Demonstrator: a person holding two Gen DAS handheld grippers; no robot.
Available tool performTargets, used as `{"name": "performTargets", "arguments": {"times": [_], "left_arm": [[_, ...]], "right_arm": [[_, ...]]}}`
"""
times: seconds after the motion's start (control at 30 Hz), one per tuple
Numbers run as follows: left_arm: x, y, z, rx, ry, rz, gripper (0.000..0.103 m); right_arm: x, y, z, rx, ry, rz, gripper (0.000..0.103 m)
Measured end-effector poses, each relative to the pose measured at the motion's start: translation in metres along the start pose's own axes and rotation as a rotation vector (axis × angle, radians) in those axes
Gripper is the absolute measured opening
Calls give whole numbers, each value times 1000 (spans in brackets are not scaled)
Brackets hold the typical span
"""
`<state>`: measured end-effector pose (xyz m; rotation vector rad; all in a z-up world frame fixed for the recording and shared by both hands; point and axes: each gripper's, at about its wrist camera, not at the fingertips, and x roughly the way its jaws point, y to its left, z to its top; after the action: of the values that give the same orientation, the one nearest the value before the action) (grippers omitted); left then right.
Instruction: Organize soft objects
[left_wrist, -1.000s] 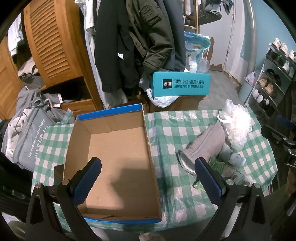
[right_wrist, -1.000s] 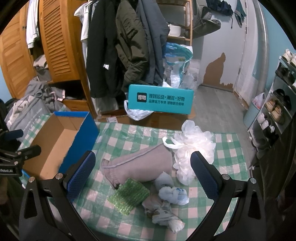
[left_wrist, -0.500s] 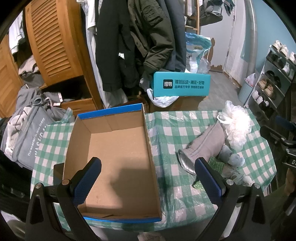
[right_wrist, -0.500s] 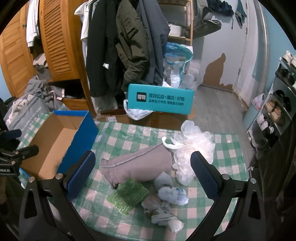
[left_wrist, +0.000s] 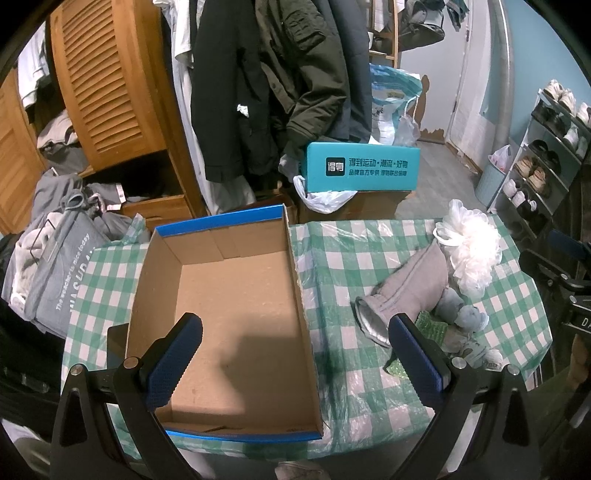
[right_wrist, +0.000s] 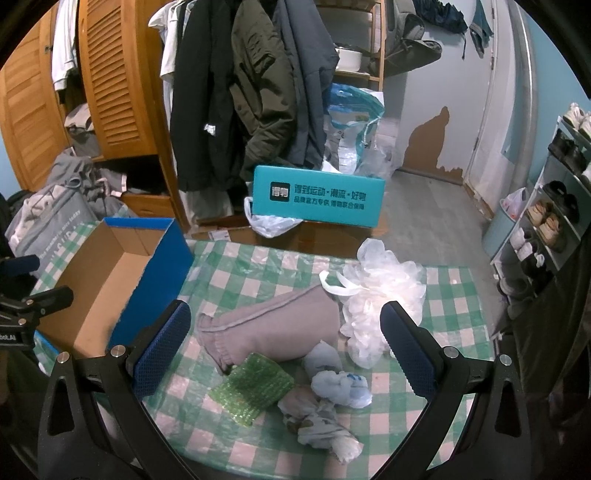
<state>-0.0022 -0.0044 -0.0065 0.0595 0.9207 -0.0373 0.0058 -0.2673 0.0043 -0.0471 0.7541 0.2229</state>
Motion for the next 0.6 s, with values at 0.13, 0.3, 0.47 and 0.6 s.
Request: {"name": "performTargets", "arguments": {"times": [0.13,0.3,0.47,0.6], "left_arm": [[0,0,0,0,1,0,102],[0,0,0,0,1,0,102],[-2,0,-1,1,-2,-1,102],[-5,-3,-3,3,-6,-5,102]], "right_arm": [[1,-2,-2,0,-1,0,101],[2,-5,-6,-3,3,-1,101],[1,-9,-6,-1,3,-10,101],[-1,-25,-10,-1,3,-22,101]]}}
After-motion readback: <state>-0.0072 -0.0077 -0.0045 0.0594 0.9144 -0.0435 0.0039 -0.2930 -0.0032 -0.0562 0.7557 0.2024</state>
